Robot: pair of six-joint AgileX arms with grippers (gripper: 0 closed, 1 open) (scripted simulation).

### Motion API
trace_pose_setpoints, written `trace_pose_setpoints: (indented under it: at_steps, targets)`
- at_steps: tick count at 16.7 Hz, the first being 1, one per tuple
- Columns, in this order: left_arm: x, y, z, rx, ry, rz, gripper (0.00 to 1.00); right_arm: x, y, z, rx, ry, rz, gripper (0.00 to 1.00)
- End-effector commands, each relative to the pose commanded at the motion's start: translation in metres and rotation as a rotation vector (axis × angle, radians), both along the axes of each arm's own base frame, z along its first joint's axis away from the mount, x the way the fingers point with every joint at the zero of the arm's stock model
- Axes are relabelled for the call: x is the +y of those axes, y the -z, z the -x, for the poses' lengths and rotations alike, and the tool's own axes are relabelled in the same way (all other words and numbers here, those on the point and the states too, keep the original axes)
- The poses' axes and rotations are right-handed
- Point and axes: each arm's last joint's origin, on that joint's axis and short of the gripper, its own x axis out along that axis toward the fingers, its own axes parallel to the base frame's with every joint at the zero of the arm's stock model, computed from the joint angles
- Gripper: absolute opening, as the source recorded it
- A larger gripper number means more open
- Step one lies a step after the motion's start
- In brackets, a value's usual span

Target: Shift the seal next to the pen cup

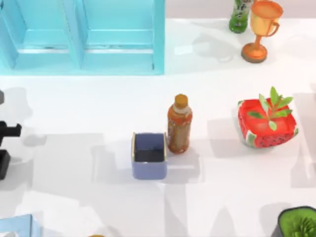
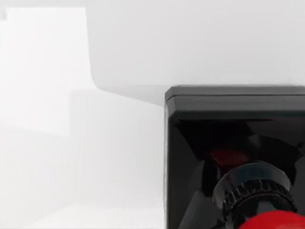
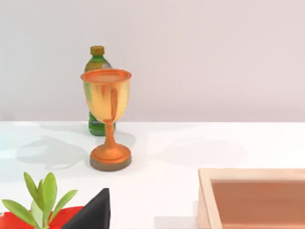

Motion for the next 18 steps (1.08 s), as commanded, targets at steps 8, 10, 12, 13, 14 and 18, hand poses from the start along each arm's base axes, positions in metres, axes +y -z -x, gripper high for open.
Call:
trace_pose_setpoints:
  at_steps: [8, 10, 12, 13, 14, 18]
  targets:
    - [-0.045, -0.041, -0.017, 0.002, 0.006, 0.0, 0.0, 0.0, 0.0, 0.0, 0.0, 0.0, 0.0, 1.0]
    - [-0.074, -0.069, -0.019, 0.018, 0.006, -0.002, 0.0, 0.0, 0.0, 0.0, 0.0, 0.0, 0.0, 1.0]
    - [-0.104, -0.098, -0.013, 0.028, 0.005, -0.005, 0.0, 0.0, 0.0, 0.0, 0.0, 0.0, 0.0, 1.0]
    - [-0.116, -0.112, -0.009, 0.023, 0.004, -0.005, 0.0, 0.0, 0.0, 0.0, 0.0, 0.0, 0.0, 1.0]
    - [-0.127, -0.124, -0.005, 0.014, 0.003, -0.004, 0.0, 0.0, 0.0, 0.0, 0.0, 0.0, 0.0, 1.0]
    - [-0.14, -0.14, 0.003, -0.001, 0.003, 0.0, 0.0, 0.0, 0.0, 0.0, 0.0, 0.0, 0.0, 1.0]
